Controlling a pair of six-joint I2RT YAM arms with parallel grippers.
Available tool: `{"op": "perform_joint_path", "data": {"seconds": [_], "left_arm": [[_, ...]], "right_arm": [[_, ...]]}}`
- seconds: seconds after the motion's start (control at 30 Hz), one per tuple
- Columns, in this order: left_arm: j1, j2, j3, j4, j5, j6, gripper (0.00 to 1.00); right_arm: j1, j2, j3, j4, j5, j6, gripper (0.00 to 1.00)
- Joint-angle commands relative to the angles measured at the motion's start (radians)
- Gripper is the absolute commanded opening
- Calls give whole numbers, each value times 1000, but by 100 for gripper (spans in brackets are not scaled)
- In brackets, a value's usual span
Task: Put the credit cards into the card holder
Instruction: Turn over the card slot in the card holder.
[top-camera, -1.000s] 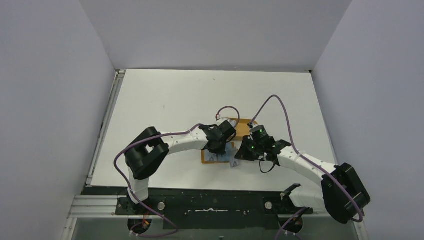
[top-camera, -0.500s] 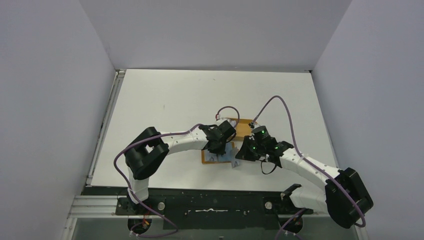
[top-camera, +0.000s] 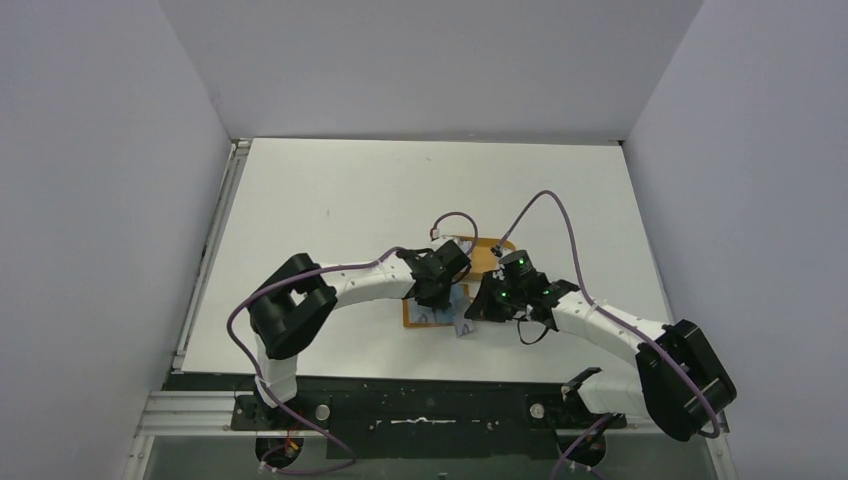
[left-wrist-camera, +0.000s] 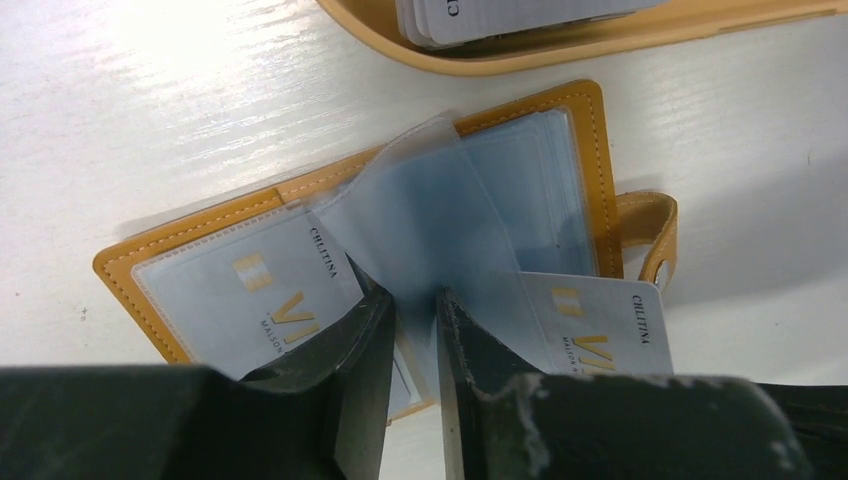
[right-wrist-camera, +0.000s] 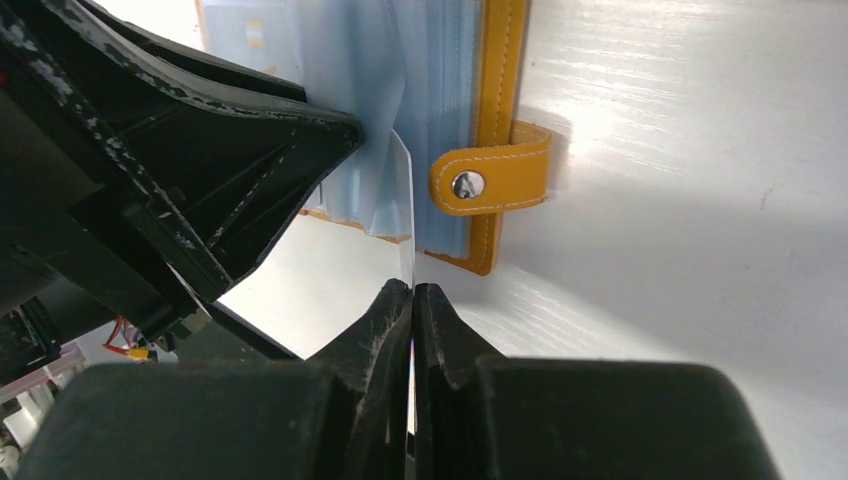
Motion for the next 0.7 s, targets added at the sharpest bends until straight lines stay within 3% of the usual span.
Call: {"op": "perform_joint_path", "data": {"seconds": [0.0,0.27,0.67], "left_arm": [[9,-18,-34,-60,27,5,24],[34,-113,-53,-78,44,9,46],[39,-219,-61,-101,60,0,56]], "right_arm": [[1,17,17,61,-23,9,0],[1,32,37,71,-31,13,0],[20,56,72,96,-50,22,0]]}}
